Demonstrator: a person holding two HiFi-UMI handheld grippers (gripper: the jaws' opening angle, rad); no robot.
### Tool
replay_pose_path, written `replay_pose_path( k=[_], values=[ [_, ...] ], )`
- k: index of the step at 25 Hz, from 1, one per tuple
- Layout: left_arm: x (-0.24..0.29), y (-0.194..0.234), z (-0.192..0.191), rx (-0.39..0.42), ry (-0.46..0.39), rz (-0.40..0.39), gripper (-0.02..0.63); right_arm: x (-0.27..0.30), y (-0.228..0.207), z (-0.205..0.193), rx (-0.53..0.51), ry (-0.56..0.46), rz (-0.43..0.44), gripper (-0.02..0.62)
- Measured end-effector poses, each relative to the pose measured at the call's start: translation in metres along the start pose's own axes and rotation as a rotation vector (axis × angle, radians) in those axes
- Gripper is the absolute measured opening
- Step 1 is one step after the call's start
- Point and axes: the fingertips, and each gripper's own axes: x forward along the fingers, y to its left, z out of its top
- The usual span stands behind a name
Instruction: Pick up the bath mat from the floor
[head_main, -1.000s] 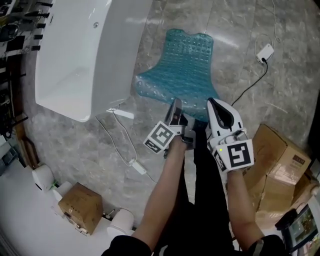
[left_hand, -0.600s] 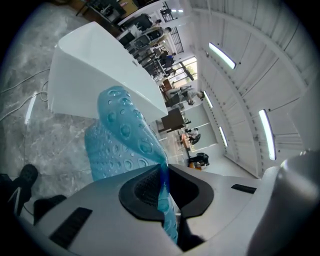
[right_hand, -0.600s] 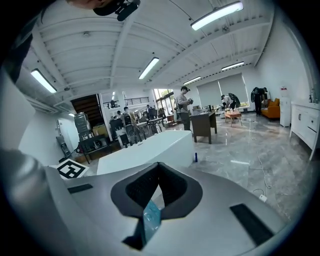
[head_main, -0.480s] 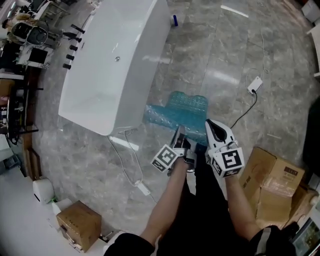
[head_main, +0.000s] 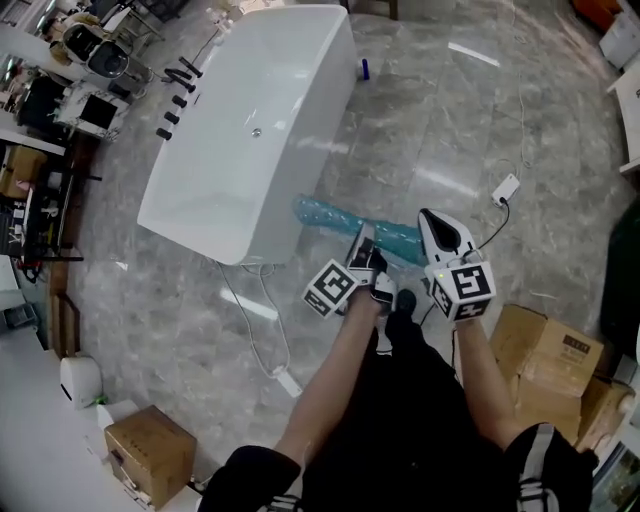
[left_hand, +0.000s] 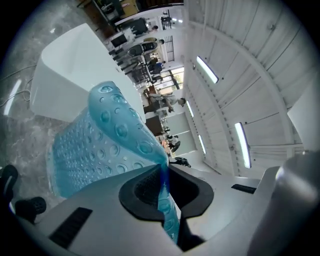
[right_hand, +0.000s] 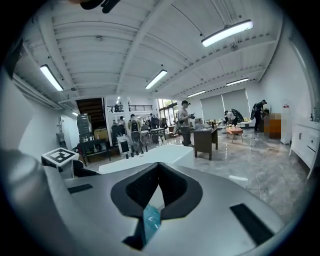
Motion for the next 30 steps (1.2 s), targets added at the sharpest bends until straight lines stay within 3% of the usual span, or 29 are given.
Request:
replay_pose_path(
  k=[9,14,18,22,30],
  values=[
    [-0.026,-0.116,0.047,0.144,-0.034,-0.227,0.029,-0.027,0.024,0.08,-0.029,-0.081,-0.018,0.011],
    [-0.045,-0.168,0.068,0.306,-0.075,-0.326,0.031,-0.043,0.041,0.124,-0.045,-0.17,0.016,0.011],
    [-0.056,-0.199,0.089,0.454,-0.113,-0.367,0.031,-0.055,0.04,0.158,-0.112,-0.236,-0.01,0.011],
    [-0.064,-0.21,0.102,0.521,-0.142,-0.378,0.029,-0.062,0.035,0.16,-0.152,-0.226,-0.042,0.011],
    [-0.074,-0.229,0.118,0.82,-0.168,-0.341,0.029,-0.059,0.041,0.175,-0.165,-0.241,-0.045,0.011]
  ],
)
